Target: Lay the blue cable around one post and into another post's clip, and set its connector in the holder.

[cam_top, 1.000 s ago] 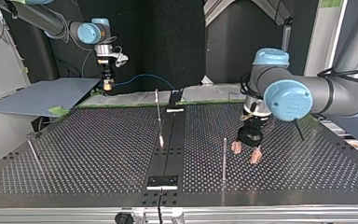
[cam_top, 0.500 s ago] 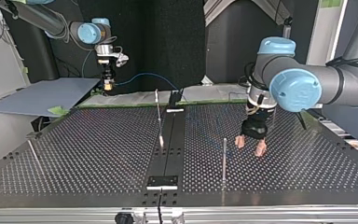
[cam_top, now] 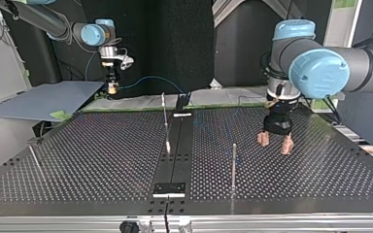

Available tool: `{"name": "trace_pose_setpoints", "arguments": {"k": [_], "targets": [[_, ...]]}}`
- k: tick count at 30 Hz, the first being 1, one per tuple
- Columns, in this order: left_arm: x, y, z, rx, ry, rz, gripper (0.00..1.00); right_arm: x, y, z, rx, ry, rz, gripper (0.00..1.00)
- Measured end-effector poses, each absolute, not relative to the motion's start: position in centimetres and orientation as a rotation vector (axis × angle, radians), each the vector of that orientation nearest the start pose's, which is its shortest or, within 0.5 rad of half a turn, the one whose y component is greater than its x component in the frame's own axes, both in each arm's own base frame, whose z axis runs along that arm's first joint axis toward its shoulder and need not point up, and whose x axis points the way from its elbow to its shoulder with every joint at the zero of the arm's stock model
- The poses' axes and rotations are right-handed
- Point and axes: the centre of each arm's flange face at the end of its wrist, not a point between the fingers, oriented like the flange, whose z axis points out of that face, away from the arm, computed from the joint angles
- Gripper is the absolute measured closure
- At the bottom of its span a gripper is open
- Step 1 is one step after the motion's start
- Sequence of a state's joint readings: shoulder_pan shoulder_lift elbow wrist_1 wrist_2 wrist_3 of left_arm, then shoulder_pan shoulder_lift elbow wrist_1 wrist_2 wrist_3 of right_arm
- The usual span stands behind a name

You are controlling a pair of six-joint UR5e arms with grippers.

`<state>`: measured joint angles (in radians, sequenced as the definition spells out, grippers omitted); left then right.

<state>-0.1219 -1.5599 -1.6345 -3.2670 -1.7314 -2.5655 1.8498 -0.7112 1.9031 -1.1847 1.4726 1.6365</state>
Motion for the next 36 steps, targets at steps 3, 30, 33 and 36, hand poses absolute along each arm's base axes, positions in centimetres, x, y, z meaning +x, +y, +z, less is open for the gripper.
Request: {"name": "trace_pose_setpoints", "arguments": {"k": [3,30,33,36], "targets": [[44.3,-17.2,45.7,-0.853,1.563,-0.634,0.0,29.2,-50.5,-2.5,1.463,-1.074,1.52,1.0],[41.9,-19.6,53.4,-0.609,1.651,-0.48,0.0,28.4,-51.6,-2.2,1.428,-1.117,1.515,1.0],[41.6,-20.2,54.5,-0.562,1.669,-0.488,0.0,28.4,-51.6,-2.3,1.43,-1.119,1.514,1.0],[41.2,-20.7,55.4,-0.518,1.686,-0.497,0.0,28.4,-51.6,-2.3,1.431,-1.119,1.513,1.0]]}}
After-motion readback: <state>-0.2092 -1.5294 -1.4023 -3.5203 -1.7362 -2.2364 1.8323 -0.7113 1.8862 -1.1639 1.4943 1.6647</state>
